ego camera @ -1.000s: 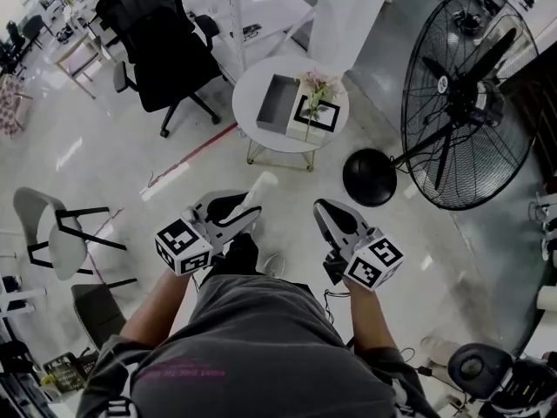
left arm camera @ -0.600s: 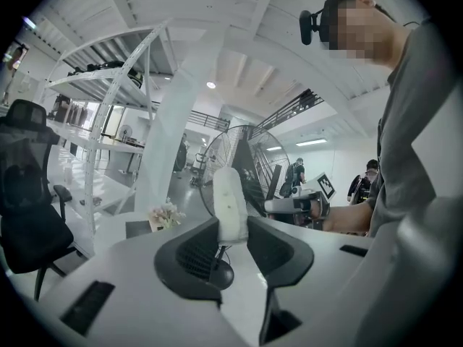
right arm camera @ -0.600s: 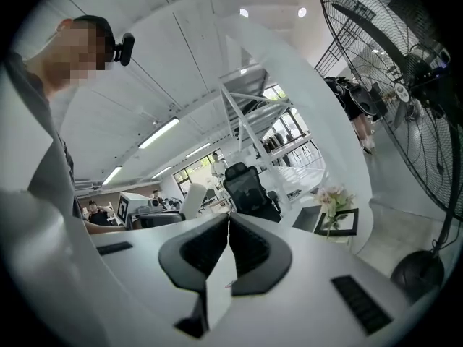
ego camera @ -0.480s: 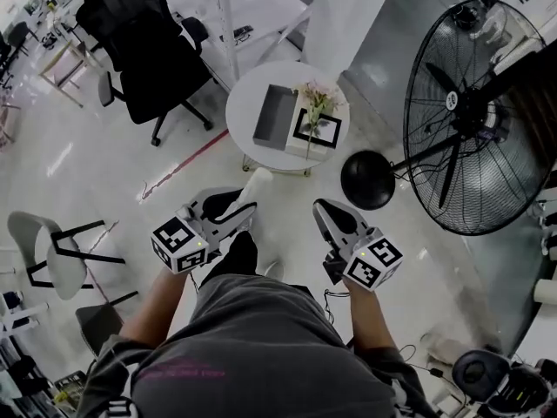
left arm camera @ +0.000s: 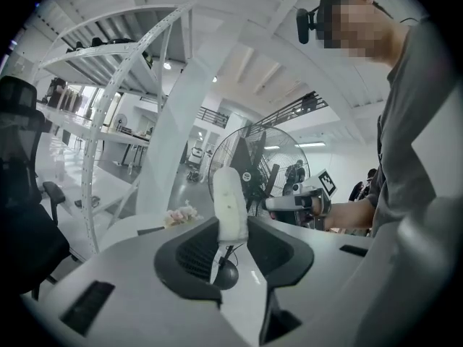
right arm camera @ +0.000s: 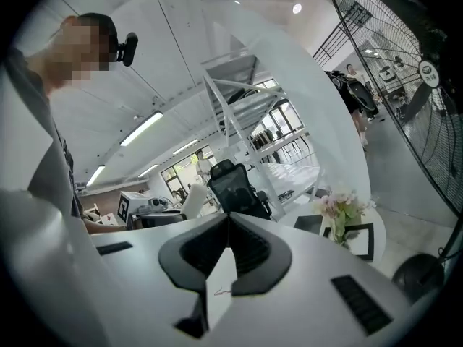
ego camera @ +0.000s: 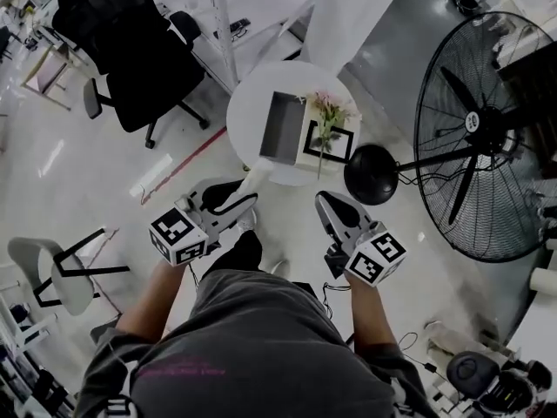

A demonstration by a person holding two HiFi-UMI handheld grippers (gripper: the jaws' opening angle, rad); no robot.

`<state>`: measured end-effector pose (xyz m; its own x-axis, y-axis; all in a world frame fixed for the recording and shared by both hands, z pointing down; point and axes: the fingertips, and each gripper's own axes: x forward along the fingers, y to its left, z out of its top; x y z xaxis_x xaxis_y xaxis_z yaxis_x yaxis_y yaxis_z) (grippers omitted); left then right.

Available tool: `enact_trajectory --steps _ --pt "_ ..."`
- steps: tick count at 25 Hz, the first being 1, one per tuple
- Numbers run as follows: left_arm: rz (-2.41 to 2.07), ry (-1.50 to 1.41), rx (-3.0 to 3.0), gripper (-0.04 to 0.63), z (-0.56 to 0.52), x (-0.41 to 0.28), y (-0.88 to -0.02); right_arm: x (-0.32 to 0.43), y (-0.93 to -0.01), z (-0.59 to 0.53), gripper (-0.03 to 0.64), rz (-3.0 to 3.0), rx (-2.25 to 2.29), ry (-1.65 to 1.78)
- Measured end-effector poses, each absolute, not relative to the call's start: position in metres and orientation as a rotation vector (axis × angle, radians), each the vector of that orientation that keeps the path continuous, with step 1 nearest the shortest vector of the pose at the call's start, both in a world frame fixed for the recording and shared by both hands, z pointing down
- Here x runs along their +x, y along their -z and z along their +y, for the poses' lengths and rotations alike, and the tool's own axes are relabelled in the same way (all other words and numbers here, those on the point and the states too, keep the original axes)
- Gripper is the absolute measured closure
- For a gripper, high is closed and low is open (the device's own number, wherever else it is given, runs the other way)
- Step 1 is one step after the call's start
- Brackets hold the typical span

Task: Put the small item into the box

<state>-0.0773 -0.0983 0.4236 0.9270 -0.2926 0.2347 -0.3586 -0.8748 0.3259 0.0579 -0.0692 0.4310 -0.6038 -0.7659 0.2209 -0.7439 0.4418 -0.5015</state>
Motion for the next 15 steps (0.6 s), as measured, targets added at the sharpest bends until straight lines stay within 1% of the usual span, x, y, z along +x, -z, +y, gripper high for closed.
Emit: enact_trajectory --steps 7,15 --pt "-0.41 -0.242 2.711 0.462 -0.156 -0.093 -0.426 0.039 -0.426 -0.122 0.595 2.621 -1.455 0.873" --pt "-0.373 -0.239 2.712 0.462 -0.197 -0.102 -0.429 0.028 -0.432 -0.158 0.595 2.596 -1.495 0.896"
